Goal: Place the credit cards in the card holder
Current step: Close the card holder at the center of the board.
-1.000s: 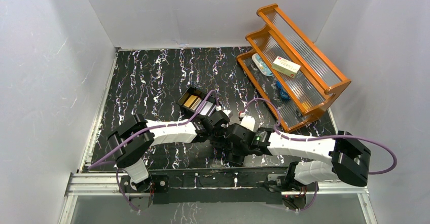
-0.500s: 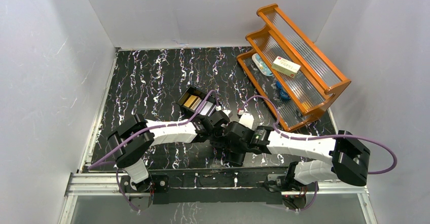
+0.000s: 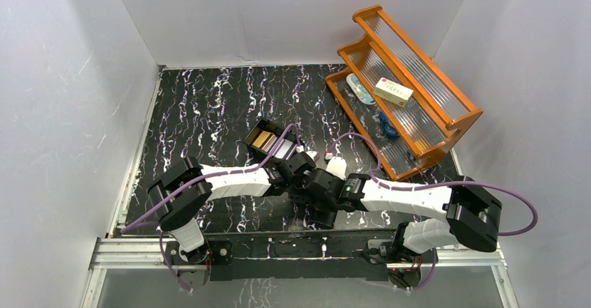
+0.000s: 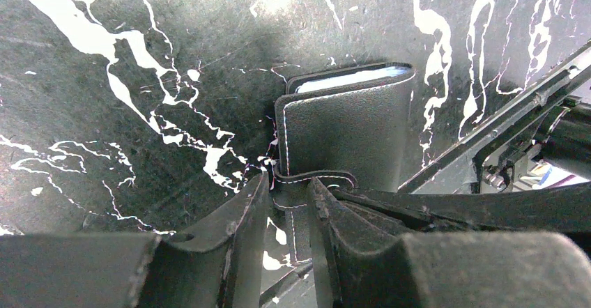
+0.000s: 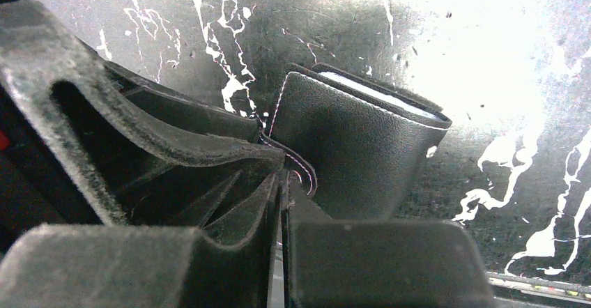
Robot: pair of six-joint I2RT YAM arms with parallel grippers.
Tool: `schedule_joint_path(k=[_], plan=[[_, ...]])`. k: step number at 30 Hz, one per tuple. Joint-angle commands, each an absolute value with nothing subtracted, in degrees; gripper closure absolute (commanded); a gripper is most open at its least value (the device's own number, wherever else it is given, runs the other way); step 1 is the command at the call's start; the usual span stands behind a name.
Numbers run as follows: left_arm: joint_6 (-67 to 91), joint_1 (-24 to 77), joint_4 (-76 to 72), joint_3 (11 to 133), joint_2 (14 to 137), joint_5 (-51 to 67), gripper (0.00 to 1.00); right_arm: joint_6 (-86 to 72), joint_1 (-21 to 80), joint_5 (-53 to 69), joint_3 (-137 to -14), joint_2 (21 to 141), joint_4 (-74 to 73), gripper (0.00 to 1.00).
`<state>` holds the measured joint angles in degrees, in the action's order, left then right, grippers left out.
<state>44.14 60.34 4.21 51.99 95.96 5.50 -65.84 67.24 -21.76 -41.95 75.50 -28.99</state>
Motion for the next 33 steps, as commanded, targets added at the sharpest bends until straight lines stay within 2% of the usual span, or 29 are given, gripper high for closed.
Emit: schedule_joint_path(k=[1, 16, 33], plan=[[43.95, 60.56, 5.93, 51.93, 95.33, 4.92, 0.75, -66.18, 67.18, -24.02, -42.71, 76.74, -30.10, 0.87], [44.02, 60.56, 5.67, 51.19, 94.82, 5.19, 0.75, -64.10, 67.24, -25.96, -47.60, 77.48, -36.77, 0.86], [44.82, 60.64, 5.10, 50.63, 94.34, 5.09, 0.75, -63.88, 67.23, -23.58, -43.35, 79.40, -31.78, 0.85]])
